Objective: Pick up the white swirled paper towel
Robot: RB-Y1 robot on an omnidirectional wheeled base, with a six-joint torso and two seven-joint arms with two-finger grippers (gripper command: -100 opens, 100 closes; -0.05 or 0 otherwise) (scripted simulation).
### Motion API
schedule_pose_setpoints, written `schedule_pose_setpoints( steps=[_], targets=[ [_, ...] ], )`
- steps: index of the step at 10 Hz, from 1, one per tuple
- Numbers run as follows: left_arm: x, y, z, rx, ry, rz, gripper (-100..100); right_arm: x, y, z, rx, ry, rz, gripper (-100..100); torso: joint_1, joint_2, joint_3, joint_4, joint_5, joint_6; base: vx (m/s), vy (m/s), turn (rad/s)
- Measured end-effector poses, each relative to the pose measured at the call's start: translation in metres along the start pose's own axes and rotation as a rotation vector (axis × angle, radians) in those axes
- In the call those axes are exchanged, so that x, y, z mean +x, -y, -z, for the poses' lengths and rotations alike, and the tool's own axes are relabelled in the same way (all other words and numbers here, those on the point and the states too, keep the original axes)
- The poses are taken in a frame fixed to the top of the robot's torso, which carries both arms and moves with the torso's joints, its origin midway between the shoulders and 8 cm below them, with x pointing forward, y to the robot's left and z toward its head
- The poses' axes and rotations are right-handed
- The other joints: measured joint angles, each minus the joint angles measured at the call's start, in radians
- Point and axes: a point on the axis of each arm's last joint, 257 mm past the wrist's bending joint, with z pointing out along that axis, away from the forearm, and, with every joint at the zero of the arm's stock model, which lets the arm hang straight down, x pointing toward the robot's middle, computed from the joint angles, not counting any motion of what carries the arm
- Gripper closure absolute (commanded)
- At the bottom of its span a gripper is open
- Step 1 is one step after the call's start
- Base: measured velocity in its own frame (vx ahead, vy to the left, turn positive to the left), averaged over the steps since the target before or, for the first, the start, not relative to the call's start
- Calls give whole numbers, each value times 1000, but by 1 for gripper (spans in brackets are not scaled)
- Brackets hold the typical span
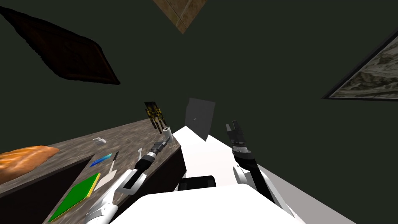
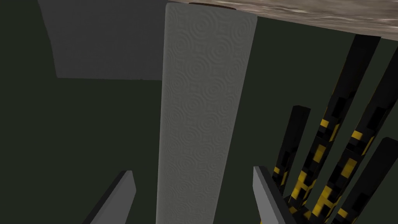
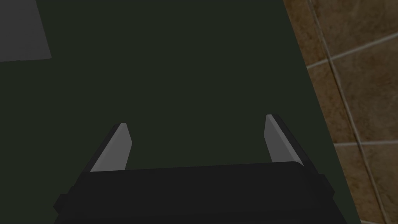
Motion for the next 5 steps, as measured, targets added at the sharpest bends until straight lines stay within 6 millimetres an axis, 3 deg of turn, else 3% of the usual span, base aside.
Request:
schedule_pose_setpoints(
  steps=[4, 5],
  targets=[
    [-17, -17, -5, -19, -18, -7, -100, 0, 0, 0, 0, 0, 0, 0, 0, 0, 0, 0, 0, 0, -6, -24, -38],
    [-18, -17, -5, -21, -19, -5, 0, 0, 0, 0, 0, 0, 0, 0, 1, 0, 0, 0, 0, 0, 0, 0, 0]
  ],
)
